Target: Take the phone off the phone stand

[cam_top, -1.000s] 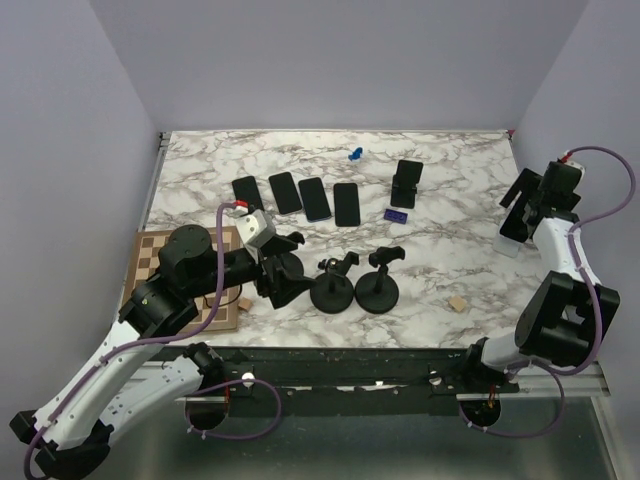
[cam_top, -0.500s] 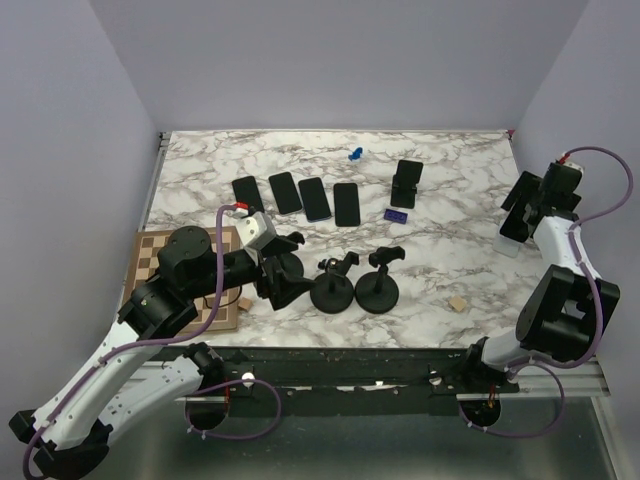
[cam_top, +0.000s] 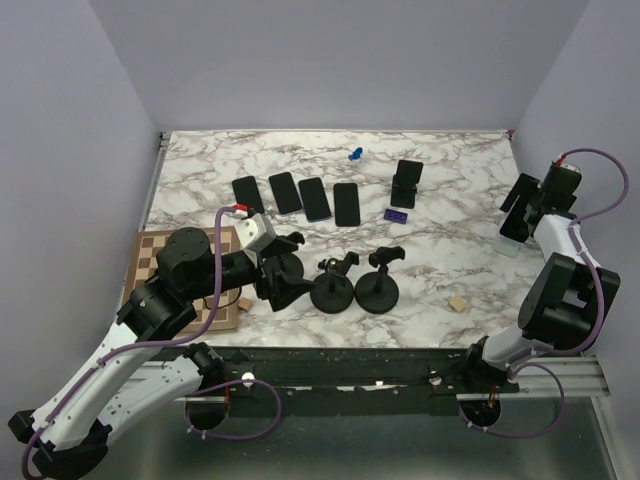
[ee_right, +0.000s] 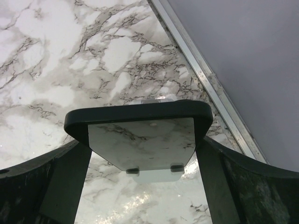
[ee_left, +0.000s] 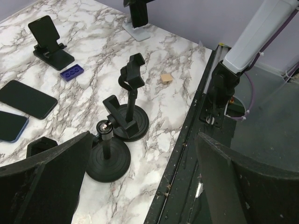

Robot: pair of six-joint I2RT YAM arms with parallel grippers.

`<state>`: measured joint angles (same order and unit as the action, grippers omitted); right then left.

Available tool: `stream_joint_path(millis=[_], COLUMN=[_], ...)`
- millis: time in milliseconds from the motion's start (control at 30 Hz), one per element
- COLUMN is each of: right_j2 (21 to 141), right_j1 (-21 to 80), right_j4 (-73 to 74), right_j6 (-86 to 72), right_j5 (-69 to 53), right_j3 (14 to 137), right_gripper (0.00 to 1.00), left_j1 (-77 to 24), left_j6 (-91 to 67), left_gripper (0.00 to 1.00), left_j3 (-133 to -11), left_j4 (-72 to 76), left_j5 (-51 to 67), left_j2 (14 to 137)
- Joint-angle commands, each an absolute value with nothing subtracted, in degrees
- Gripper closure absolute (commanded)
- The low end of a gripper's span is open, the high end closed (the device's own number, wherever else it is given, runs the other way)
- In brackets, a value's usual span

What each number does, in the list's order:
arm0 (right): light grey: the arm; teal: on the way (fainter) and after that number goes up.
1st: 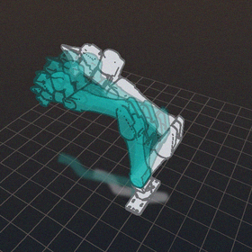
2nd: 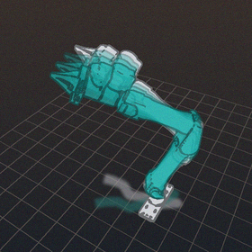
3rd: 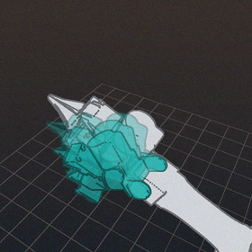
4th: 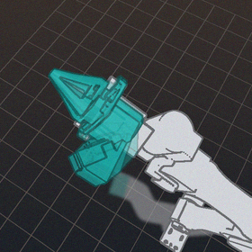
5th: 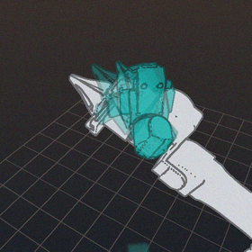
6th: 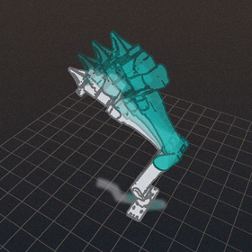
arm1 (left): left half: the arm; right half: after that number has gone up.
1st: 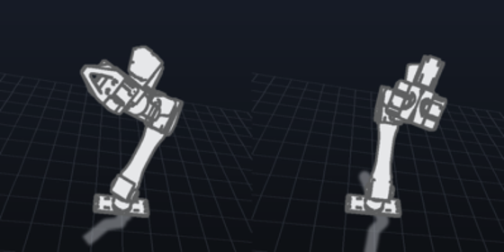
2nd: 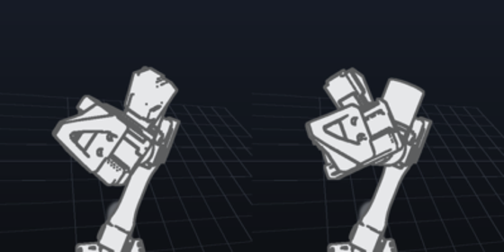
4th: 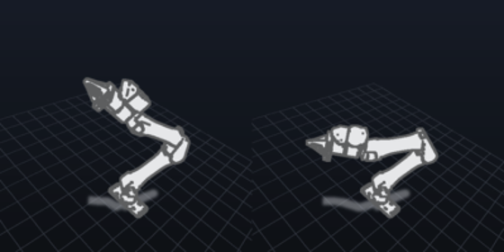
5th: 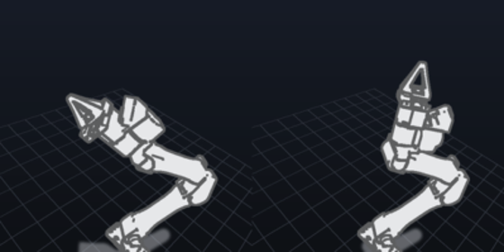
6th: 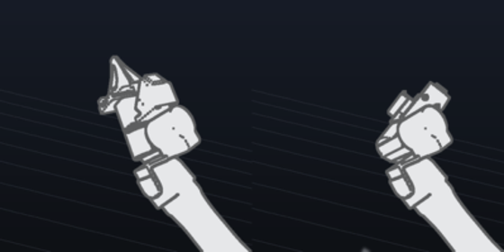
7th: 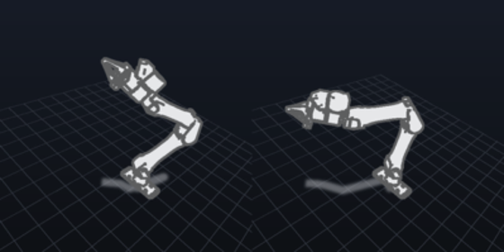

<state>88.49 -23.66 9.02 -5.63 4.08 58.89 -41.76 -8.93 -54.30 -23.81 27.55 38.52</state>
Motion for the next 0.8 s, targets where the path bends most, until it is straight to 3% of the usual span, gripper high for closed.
stream_joint_path(millis=[0,167,367,767], right_j2=[88.15,89.52,89.00,85.14], right_j1=[-24.11,-24.08,-24.10,-24.01], right_j4=[4.85,4.05,3.44,7.24], right_j6=[-4.02,-3.65,-3.22,-4.94], right_j5=[2.93,3.13,2.30,5.17], right_j3=[57.07,57.12,57.24,59.94], right_gripper=[0.05,0.09,0.22,0.73], left_j1=[-42.36,-42.36,-42.41,-42.25], left_j6=[-7.83,-7.89,-7.56,-7.49], left_gripper=[0.02,0.01,0.01,0.01], left_j3=[-53.79,-53.71,-53.79,-53.70], left_j4=[-23.74,-23.75,-23.86,-23.75], left_j5=[26.37,26.46,26.28,26.27], left_j2=[37.96,38.14,38.32,38.98])
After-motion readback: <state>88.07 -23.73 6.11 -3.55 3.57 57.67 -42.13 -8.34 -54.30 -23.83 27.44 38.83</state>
